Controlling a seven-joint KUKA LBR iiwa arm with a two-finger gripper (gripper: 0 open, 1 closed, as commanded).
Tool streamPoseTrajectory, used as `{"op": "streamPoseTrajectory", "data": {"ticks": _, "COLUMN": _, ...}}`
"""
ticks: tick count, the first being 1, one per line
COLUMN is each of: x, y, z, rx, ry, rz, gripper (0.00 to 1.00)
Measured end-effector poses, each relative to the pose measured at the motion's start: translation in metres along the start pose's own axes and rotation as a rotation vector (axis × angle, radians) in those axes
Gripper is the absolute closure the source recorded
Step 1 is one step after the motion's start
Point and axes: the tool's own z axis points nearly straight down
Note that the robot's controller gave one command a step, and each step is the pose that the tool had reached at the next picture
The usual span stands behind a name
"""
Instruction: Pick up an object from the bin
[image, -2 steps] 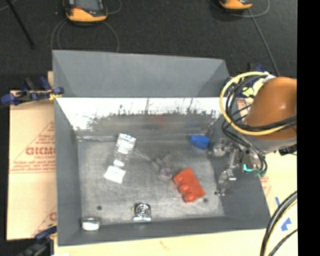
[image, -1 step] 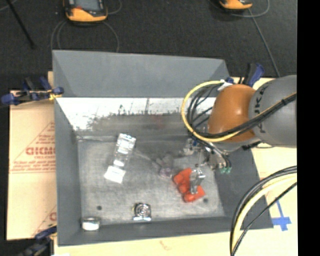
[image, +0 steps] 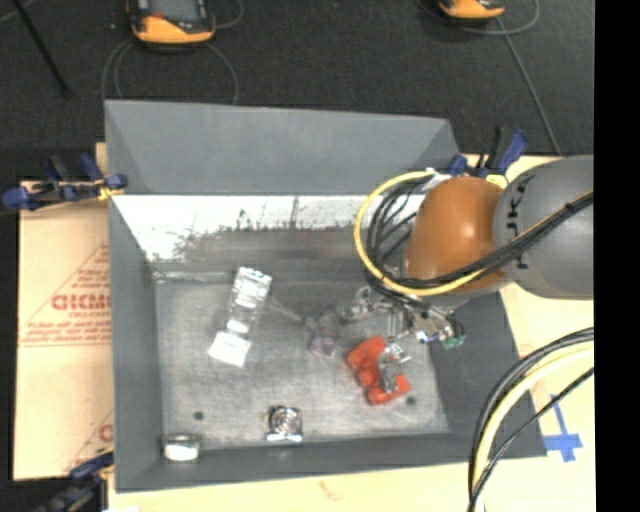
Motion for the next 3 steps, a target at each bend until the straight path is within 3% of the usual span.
{"op": "streamPoseTrajectory", "data": {"ticks": 1, "x": -0.017, "y": -0.005, "z": 0.008, "rx": 0.002, "ry": 0.001, "rz": 0.380, "gripper": 0.00}}
{"op": "streamPoseTrajectory", "data": {"ticks": 2, "x": -0.048, "y": 0.018, "z": 0.010, "rx": 0.006, "ry": 0.012, "rz": 0.220, "gripper": 0.00}}
{"op": "streamPoseTrajectory", "data": {"ticks": 3, "x": -0.065, "y": 0.026, "z": 0.014, "rx": 0.007, "ry": 0.002, "rz": 0.144, "gripper": 0.00}}
